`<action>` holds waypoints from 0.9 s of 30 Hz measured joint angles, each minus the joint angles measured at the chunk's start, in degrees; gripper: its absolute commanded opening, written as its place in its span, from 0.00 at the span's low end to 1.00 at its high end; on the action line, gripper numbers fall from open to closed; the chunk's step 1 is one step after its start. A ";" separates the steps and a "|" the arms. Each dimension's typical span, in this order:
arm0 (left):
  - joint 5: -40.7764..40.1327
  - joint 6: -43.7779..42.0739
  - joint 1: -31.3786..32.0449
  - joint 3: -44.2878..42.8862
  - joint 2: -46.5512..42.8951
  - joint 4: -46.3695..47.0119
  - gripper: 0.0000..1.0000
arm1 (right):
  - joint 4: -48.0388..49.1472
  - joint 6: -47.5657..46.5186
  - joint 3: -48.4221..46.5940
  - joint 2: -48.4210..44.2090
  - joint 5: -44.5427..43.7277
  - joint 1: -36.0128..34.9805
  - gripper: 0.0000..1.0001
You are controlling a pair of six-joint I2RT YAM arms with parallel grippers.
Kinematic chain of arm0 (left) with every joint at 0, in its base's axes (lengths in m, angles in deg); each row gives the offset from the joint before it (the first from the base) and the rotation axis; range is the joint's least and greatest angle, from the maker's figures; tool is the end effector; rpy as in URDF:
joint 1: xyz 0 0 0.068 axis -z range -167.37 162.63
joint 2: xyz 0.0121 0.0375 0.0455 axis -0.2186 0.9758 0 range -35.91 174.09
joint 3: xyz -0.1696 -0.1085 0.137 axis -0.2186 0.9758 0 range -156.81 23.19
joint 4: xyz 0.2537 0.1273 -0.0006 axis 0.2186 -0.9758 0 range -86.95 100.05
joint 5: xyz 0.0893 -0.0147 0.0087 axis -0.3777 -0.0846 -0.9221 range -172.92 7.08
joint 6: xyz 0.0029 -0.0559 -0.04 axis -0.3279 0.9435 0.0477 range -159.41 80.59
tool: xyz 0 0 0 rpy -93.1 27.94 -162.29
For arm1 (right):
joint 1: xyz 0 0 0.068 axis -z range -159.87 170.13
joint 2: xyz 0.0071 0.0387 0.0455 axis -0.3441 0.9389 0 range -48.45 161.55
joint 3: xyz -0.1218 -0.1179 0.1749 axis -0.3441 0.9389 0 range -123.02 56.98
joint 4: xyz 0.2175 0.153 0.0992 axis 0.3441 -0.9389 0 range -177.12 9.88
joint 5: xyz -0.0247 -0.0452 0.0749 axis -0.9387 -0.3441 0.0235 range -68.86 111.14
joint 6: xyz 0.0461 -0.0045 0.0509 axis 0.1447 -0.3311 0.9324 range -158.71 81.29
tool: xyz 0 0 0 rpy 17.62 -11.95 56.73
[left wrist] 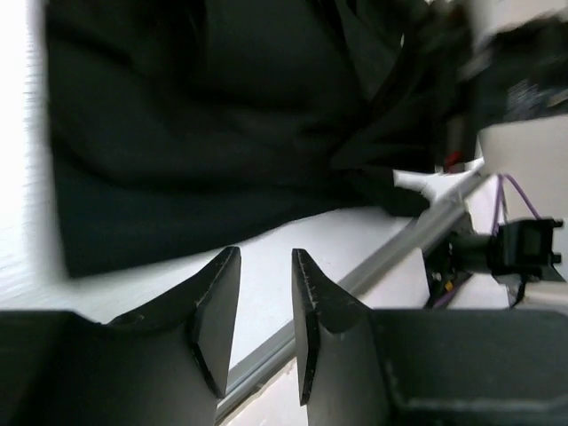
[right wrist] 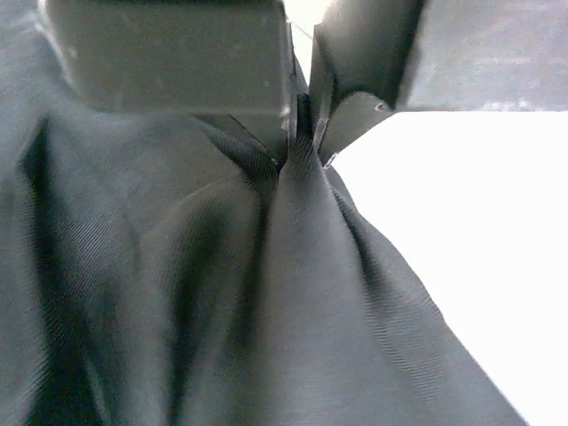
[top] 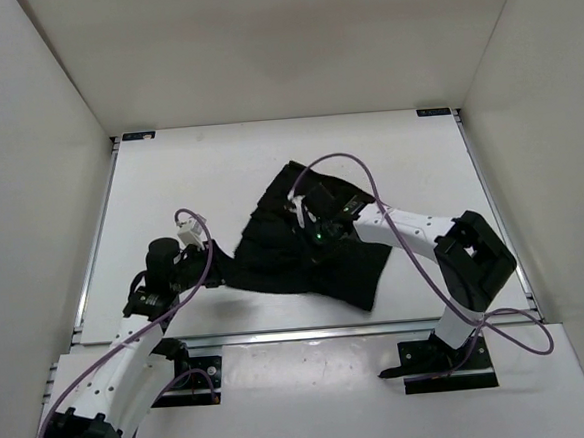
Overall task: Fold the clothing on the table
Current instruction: Flatten the skirt out
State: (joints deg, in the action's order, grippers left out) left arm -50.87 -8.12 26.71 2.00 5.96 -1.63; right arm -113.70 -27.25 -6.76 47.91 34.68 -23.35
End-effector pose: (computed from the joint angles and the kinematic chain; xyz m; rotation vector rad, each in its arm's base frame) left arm 0.2072 -0.0824 0.1658 0.0146 2.2253 -1.0488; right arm 0.2496 0.2546 0.1342 -0.8472 2.6966 0.5722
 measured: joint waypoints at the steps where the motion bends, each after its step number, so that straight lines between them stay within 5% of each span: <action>1: -0.87 0.02 -0.42 -0.28 -0.35 -1.01 0.41 | 4.42 2.82 -0.85 0.13 4.13 0.50 0.00; 3: -2.56 -0.09 -0.92 -1.05 -1.01 -2.91 0.50 | 12.92 7.96 -3.48 1.22 10.25 1.60 0.09; 4: -3.63 -0.13 -1.20 -1.75 -1.46 -4.13 0.66 | 17.70 10.40 -5.88 2.75 13.20 2.08 0.21; 6: -4.83 -0.35 -1.29 -2.75 -1.99 -5.70 0.77 | 23.02 13.03 -12.35 6.93 16.85 2.69 0.23; 8: -6.36 -0.66 -1.29 -4.31 -2.64 -7.61 0.91 | 24.81 14.03 -19.56 11.37 18.82 3.26 0.45; 12: -8.00 -1.03 -1.25 -5.44 -4.07 -9.77 0.94 | 24.98 12.94 -24.81 13.40 19.78 4.28 0.75; 17: -11.47 0.63 -1.25 -4.02 -4.48 -12.46 0.83 | 19.56 10.05 -14.21 4.13 13.18 5.35 0.78; 27: -22.40 6.25 -1.99 -0.68 -3.85 -20.28 0.88 | 13.62 13.92 14.21 -13.75 5.92 14.84 0.77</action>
State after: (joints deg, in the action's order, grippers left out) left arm -73.27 -1.87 24.73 1.32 2.11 -21.91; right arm -100.09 -13.32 7.44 34.16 40.60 -8.51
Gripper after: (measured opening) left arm 0.873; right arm 0.779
